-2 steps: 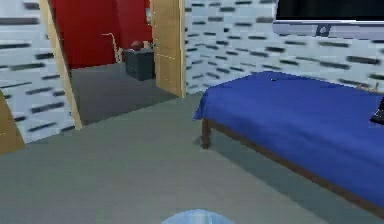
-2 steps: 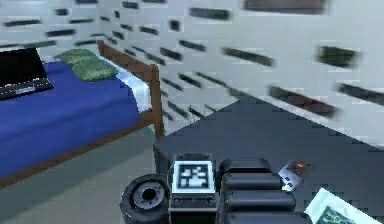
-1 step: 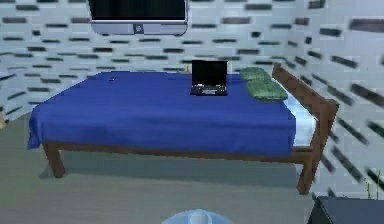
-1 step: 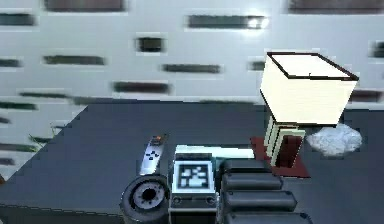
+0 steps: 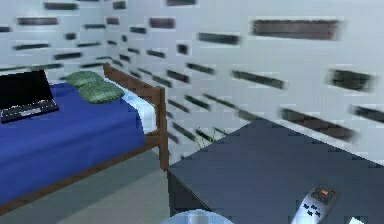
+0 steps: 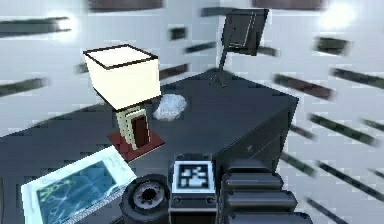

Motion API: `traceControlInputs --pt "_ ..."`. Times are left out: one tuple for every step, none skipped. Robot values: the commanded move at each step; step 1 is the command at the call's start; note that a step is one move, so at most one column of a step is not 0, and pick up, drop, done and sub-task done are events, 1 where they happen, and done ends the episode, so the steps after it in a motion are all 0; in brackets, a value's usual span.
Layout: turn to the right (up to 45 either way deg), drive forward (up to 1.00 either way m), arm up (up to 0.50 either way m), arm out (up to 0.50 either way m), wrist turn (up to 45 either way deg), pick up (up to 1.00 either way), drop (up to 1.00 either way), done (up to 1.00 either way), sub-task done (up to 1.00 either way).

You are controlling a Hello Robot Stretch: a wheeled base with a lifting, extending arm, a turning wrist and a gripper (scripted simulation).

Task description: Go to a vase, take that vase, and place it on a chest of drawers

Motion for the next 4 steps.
traceControlInputs --pt "15.0 0.0 0.0 0.0 0.0 0.0 0.0 0.0 0.0" --pt "0.0 0.0 0.0 0.36 0.0 0.0 0.0 0.0 0.0" --pt "0.0 0.0 0.0 0.0 39.0 0.0 0.0 0.0 0.0" --pt "0.0 0.0 -0.12 0.0 0.0 0.0 0.0 0.0 0.0"
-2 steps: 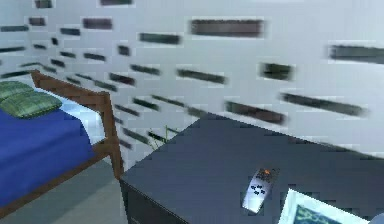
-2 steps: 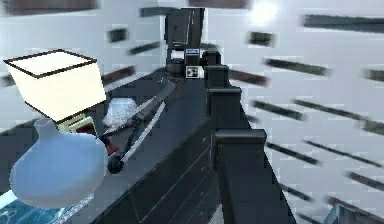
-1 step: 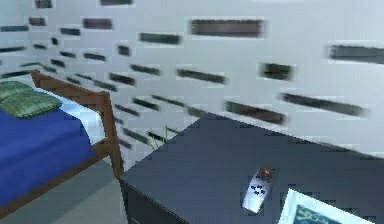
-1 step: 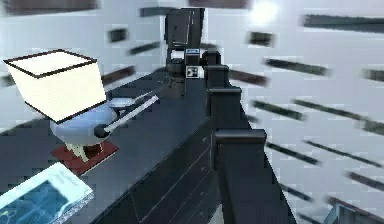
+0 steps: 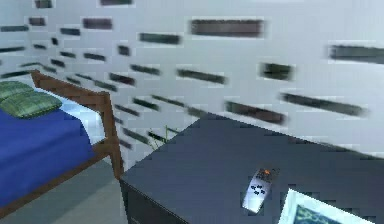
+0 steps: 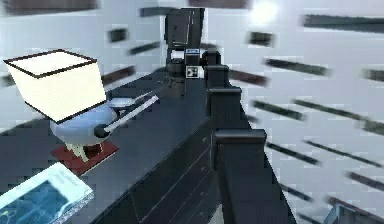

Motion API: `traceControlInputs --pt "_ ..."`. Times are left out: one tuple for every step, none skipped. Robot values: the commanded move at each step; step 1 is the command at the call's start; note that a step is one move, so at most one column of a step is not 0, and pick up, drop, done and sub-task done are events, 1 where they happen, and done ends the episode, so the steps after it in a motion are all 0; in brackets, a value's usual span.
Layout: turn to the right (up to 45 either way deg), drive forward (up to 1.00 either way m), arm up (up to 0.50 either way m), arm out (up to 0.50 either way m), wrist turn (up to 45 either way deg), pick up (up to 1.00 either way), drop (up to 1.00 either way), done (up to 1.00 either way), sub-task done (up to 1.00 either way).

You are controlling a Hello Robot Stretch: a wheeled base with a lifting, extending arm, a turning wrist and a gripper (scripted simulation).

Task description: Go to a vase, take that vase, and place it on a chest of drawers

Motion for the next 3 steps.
traceControlInputs --pt "0.0 0.0 0.0 0.0 0.0 0.0 1.0 0.0 0.0" --pt "0.0 0.0 0.0 -0.1 0.0 0.0 0.0 0.0 0.0" --pt "0.0 0.0 0.0 0.0 0.0 0.0 0.0 1.0 0.0"
